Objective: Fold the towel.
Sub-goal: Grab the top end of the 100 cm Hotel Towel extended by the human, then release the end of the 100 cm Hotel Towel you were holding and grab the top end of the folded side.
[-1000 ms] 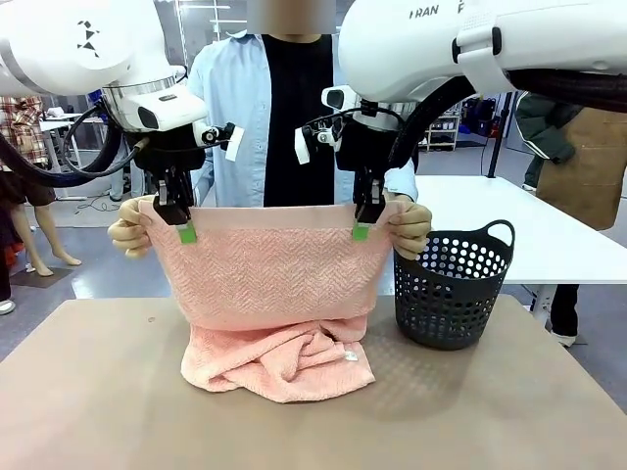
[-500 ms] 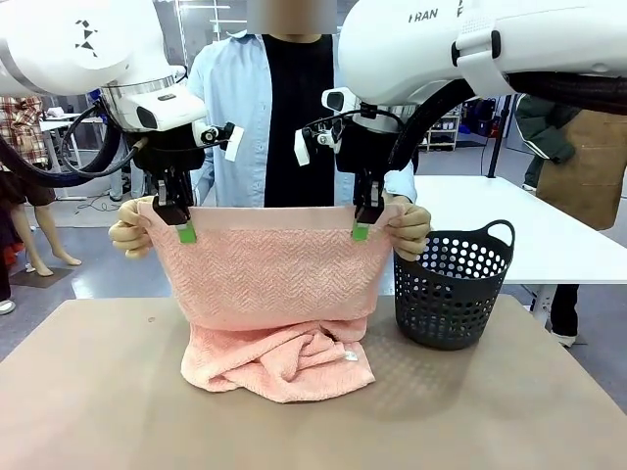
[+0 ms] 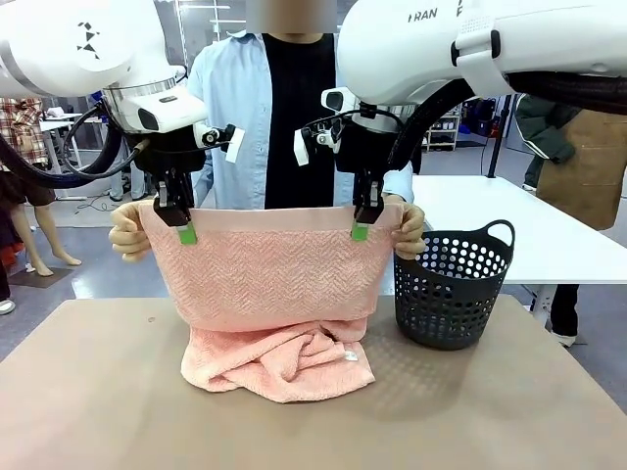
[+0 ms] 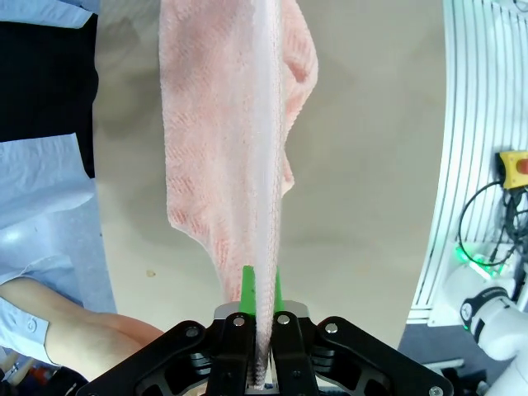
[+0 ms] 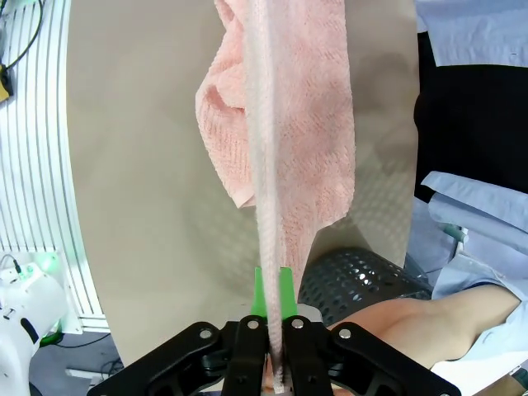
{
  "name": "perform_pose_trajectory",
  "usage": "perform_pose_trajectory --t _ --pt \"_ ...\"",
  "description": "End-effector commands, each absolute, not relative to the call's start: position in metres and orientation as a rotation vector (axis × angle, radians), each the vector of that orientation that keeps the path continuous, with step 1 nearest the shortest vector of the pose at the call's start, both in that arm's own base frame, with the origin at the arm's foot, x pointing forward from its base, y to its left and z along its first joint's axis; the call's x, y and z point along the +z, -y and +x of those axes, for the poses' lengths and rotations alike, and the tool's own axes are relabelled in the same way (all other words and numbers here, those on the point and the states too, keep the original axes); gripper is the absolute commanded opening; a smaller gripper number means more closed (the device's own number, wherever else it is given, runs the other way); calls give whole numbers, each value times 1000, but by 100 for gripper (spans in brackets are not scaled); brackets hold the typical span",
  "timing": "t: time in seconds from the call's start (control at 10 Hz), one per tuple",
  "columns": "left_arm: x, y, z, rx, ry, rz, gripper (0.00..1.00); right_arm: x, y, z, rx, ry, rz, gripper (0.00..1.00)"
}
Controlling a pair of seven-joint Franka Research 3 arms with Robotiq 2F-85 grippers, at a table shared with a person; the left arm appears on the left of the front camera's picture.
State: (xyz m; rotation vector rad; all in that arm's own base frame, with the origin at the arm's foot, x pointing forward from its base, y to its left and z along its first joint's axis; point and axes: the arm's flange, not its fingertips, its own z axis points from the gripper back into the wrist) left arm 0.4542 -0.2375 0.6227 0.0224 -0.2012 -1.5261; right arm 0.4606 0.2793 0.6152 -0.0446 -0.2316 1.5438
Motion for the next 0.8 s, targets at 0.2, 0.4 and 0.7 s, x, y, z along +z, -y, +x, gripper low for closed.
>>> perform_pose_trajectory --t 0.2,0.4,0.7 --pt "624 237 454 -1525 202 22 0 615 -278 461 1545 231 -45 0" --pt "624 237 454 -1525 202 22 0 615 -278 461 1545 231 -45 0" --pt "624 237 454 -1525 202 22 0 615 -278 461 1545 231 -45 0"
